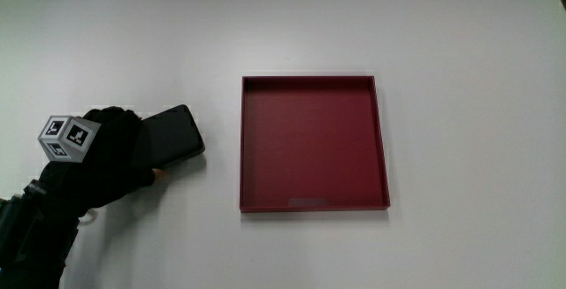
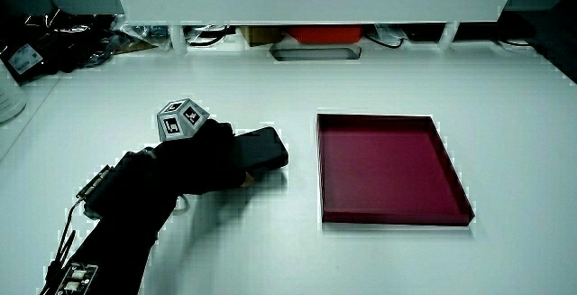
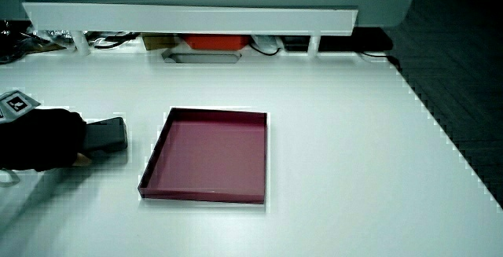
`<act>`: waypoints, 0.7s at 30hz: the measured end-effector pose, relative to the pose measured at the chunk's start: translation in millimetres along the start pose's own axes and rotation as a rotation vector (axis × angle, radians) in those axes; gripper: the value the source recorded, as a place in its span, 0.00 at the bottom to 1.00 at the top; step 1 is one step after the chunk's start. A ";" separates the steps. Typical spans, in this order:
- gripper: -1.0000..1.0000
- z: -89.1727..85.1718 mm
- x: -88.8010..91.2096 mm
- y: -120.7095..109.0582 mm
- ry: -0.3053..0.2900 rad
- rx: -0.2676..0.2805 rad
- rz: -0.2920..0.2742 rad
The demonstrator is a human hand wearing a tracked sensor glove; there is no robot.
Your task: Place battery on desk
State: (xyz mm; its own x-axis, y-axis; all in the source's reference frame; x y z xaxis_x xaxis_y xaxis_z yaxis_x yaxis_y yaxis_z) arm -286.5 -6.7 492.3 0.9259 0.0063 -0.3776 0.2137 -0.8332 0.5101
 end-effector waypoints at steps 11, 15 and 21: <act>0.50 -12.3 -12.1 2.3 0.003 -0.030 0.045; 0.50 -12.9 -12.3 2.7 0.002 -0.026 0.043; 0.37 -14.5 -11.9 2.7 0.006 -0.034 0.058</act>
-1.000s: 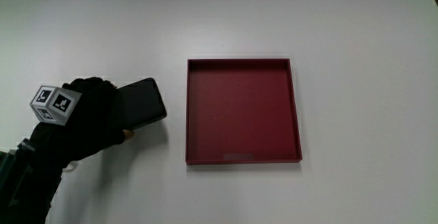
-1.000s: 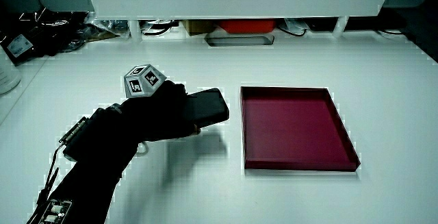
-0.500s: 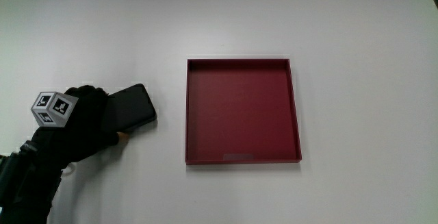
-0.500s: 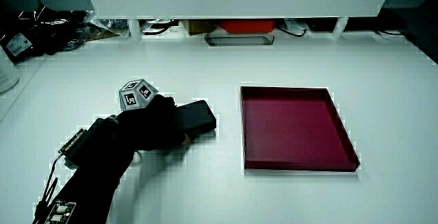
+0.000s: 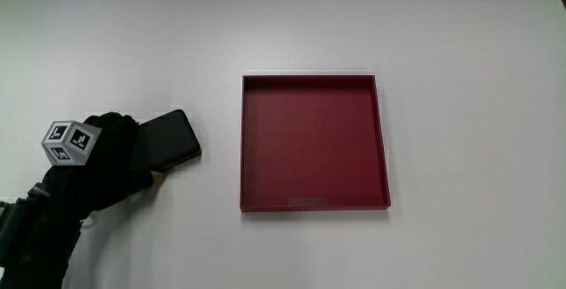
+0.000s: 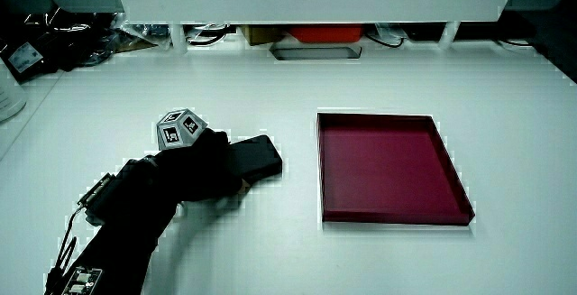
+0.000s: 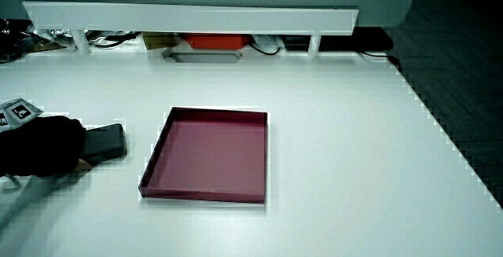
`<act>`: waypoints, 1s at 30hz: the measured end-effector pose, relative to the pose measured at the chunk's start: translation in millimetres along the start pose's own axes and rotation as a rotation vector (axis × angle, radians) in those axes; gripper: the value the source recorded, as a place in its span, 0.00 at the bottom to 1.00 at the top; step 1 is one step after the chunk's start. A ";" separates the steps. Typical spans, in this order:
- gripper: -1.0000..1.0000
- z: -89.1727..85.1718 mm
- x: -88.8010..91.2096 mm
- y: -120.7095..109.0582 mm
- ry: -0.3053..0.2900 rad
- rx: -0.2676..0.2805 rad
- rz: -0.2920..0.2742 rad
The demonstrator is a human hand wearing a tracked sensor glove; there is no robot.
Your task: Place battery on desk
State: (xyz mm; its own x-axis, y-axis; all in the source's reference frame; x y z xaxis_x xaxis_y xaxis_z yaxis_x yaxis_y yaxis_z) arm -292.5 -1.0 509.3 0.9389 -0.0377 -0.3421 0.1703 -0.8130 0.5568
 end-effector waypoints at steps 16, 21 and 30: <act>0.02 28.8 40.7 -42.2 0.000 -0.002 -0.032; 0.00 43.5 83.3 -74.7 0.101 -0.001 -0.167; 0.00 27.4 144.4 -111.7 0.075 -0.151 -0.437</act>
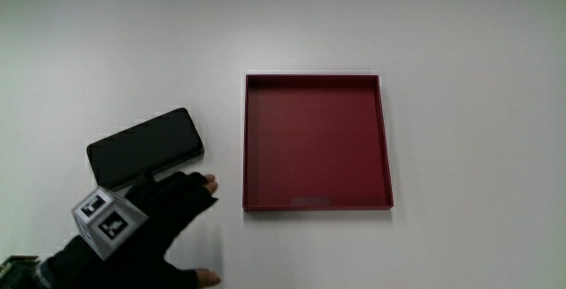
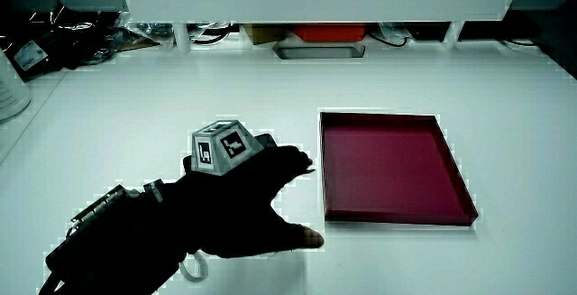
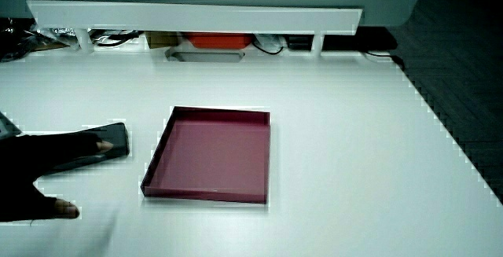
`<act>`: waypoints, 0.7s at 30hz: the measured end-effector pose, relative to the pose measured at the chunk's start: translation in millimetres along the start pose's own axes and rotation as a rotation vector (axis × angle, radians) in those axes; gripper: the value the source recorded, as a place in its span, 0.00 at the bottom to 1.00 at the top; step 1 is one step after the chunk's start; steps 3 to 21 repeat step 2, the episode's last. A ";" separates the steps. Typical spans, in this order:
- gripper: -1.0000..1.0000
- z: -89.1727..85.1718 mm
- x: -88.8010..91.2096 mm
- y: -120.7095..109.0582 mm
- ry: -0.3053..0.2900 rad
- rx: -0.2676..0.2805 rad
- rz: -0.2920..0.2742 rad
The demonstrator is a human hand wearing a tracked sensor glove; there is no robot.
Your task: Place battery on desk
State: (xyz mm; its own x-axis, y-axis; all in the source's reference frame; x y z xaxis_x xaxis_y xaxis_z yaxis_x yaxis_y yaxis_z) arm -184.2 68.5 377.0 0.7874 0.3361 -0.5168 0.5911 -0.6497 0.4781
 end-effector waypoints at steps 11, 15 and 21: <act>0.00 -13.1 1.1 1.6 -0.170 -0.026 -0.052; 0.00 -13.1 1.1 1.6 -0.170 -0.026 -0.052; 0.00 -13.1 1.1 1.6 -0.170 -0.026 -0.052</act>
